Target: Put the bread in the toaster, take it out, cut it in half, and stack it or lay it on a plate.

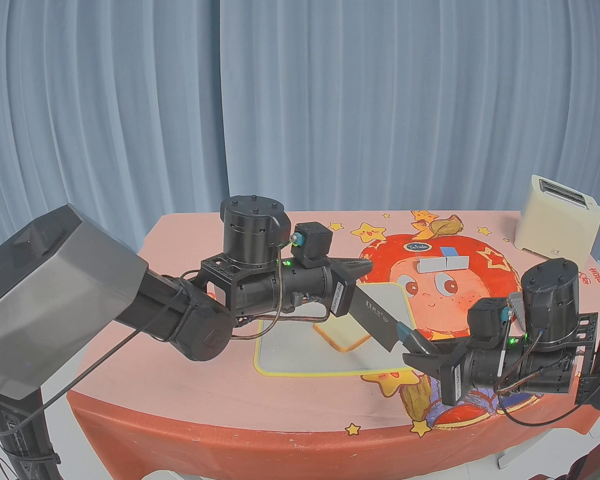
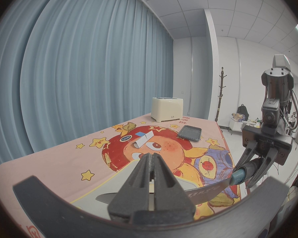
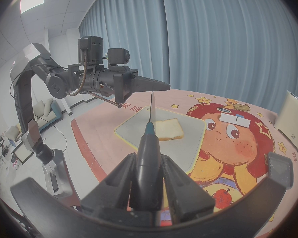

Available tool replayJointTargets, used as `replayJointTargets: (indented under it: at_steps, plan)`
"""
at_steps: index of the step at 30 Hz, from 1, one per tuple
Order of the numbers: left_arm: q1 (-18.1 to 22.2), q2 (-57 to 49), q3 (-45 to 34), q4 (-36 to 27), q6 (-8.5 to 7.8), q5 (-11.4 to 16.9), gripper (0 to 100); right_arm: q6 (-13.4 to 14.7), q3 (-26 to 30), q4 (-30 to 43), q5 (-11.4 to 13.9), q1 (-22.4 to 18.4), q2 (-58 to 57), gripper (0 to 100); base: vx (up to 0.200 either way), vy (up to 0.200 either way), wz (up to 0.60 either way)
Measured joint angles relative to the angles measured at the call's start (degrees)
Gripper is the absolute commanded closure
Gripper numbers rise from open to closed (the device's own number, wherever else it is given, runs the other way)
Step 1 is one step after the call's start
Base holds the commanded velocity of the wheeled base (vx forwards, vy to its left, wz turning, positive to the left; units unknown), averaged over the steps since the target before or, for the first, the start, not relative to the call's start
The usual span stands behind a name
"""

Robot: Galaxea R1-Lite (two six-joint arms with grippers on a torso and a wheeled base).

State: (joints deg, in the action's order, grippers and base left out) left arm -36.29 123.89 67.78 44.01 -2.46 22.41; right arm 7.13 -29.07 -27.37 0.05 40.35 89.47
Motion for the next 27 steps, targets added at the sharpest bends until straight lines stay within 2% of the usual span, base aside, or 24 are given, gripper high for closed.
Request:
replayJointTargets:
  at_steps: [10,27]
  plan:
    - [0.05,2.49,0.13,2.74,-0.1,0.0,100,0.06,-0.24,-2.35,-0.12,-0.41,2.78,100,0.0,0.0,0.0]
    - [0.33,5.07,0.85,3.36,0.01,0.0,100,-0.1,-0.05,-2.68,-0.23,-1.82,5.96,100,0.0,0.0,0.0]
